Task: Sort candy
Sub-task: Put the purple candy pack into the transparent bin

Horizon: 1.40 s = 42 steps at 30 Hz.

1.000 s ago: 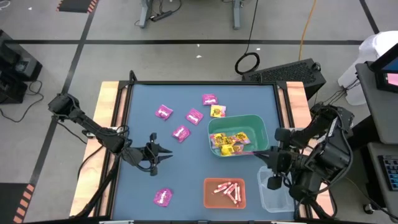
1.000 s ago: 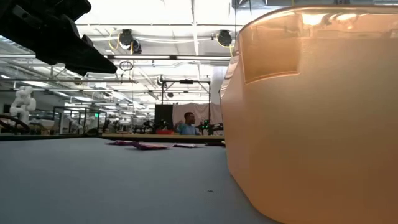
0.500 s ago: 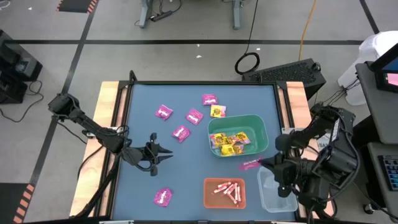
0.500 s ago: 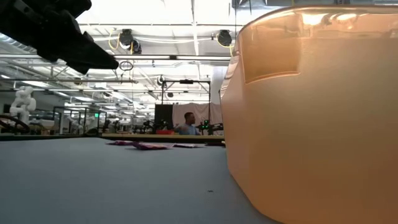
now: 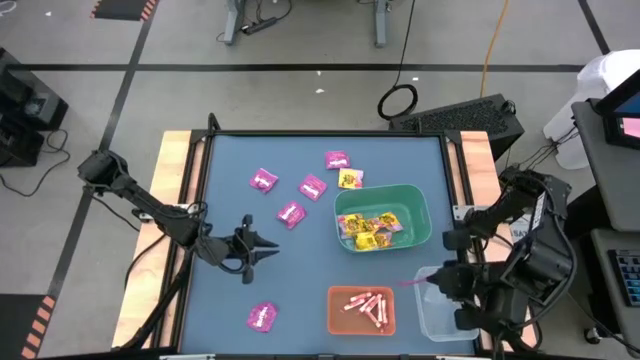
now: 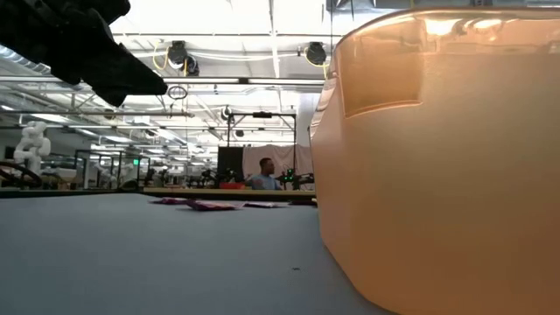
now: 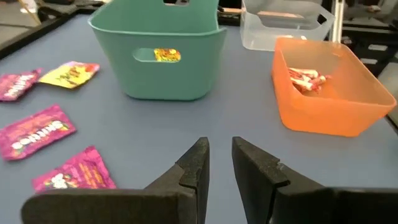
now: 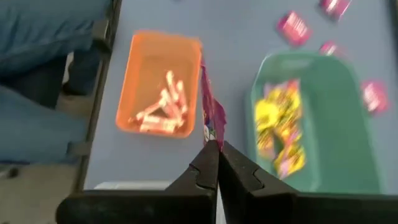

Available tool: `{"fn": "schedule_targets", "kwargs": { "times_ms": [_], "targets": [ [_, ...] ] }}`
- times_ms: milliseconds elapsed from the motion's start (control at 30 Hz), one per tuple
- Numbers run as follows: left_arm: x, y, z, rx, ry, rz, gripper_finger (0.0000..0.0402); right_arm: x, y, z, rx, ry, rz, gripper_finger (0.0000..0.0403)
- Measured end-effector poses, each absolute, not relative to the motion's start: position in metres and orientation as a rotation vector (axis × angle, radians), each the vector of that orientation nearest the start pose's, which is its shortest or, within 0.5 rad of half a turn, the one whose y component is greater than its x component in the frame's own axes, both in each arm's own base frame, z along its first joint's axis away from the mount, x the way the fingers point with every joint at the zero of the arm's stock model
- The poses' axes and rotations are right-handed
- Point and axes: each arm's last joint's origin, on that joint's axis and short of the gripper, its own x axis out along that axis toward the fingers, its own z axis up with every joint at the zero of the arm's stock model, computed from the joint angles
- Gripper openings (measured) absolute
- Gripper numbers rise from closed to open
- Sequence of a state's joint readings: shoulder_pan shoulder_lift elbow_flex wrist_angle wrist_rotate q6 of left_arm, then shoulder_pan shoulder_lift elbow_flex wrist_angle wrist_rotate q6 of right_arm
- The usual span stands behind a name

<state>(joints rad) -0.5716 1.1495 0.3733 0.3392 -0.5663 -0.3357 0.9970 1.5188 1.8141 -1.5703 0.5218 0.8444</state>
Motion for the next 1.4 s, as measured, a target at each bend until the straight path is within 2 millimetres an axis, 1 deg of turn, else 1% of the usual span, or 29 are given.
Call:
{"fn": "schedule_targets", "kwargs": {
  "times_ms": [133,300,433,533,667,800,933,1033,1133,1267,1400],
  "targets": [
    [0.189,-0.107,0.171,-0.091,0.376,0.029,0.0077,0.147,0.207,0.384,-0.033,1.140,-0.029,0.0000],
    [0.195,-0.116,0.155,-0.076,0.425,-0.029,0.0077,0.143,0.210,0.349,0.061,1.342,-0.111,0.0000],
    [0.199,-0.126,0.144,-0.082,0.429,-0.080,0.0077,0.142,0.217,0.317,0.123,1.397,-0.161,0.0000],
    [0.197,-0.133,0.136,-0.062,0.456,-0.110,0.0077,0.142,0.223,0.293,0.177,1.481,-0.123,0.0000],
    [0.195,-0.139,0.131,-0.052,0.466,-0.131,0.0077,0.140,0.224,0.270,0.241,1.555,-0.151,0.0000],
    [0.190,-0.147,0.131,-0.106,0.480,-0.173,0.0077,0.139,0.224,0.253,0.266,1.561,-0.167,0.0000],
    [0.179,-0.158,0.129,-0.136,0.514,-0.218,0.0084,0.138,0.221,0.238,0.268,1.568,-0.187,0.0000],
    [0.172,-0.168,0.131,-0.164,0.505,-0.264,0.0109,0.137,0.219,0.229,0.290,1.570,-0.226,0.0000],
    [0.165,-0.177,0.134,-0.191,0.483,-0.312,0.0145,0.135,0.217,0.223,0.308,1.575,-0.275,0.0000],
    [0.155,-0.187,0.136,-0.242,0.480,-0.369,0.0192,0.135,0.216,0.222,0.309,1.580,-0.281,0.0000],
    [0.147,-0.198,0.132,-0.259,0.503,-0.392,0.0216,0.134,0.216,0.222,0.336,1.593,-0.301,0.0000]
  ]
}}
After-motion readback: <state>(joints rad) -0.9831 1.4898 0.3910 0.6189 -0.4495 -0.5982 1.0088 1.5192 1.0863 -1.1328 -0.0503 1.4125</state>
